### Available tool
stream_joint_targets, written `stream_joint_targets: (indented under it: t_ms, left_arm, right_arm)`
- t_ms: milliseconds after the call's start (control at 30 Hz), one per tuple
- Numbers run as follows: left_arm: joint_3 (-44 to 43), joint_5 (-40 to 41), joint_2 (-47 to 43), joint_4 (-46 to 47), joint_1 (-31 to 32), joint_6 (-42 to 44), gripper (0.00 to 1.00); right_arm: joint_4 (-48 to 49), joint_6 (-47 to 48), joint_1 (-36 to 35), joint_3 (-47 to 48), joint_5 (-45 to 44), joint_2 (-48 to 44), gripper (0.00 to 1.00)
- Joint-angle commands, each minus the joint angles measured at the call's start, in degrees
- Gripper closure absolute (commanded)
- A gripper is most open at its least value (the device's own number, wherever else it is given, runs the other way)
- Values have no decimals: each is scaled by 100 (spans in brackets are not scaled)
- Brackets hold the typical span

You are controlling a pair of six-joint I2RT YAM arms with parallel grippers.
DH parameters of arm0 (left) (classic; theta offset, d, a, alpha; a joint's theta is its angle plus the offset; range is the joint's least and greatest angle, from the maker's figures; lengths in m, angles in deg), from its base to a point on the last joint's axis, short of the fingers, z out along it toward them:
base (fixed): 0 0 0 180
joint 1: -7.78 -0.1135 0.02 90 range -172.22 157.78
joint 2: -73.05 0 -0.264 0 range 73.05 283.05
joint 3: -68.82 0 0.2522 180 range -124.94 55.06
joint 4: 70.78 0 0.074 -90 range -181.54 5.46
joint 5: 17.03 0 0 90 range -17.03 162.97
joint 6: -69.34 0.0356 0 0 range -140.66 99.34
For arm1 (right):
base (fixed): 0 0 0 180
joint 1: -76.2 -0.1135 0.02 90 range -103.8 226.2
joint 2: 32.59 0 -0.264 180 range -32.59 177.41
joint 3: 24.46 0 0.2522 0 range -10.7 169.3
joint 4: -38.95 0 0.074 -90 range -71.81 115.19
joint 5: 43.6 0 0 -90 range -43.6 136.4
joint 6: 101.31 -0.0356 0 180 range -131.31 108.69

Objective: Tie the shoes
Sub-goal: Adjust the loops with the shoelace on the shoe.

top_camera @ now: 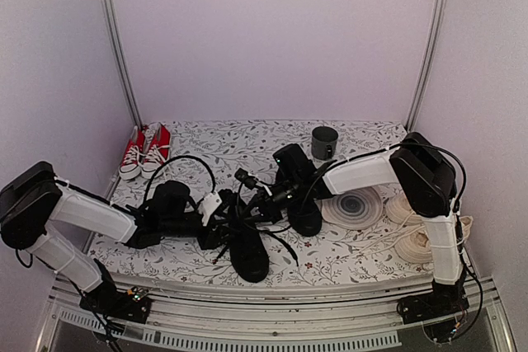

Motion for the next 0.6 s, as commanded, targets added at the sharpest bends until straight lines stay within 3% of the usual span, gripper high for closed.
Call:
stream_joint_targets:
  t_ms: [0, 567]
  left_arm:
    - [-127, -84, 41, 52, -80, 137, 48]
    - [-183, -324, 214, 676, -74, 108, 58]
  right_arm:
    - [167, 47, -33, -1, 97, -395, 99]
    - [299, -47, -29, -158, 138, -383, 99]
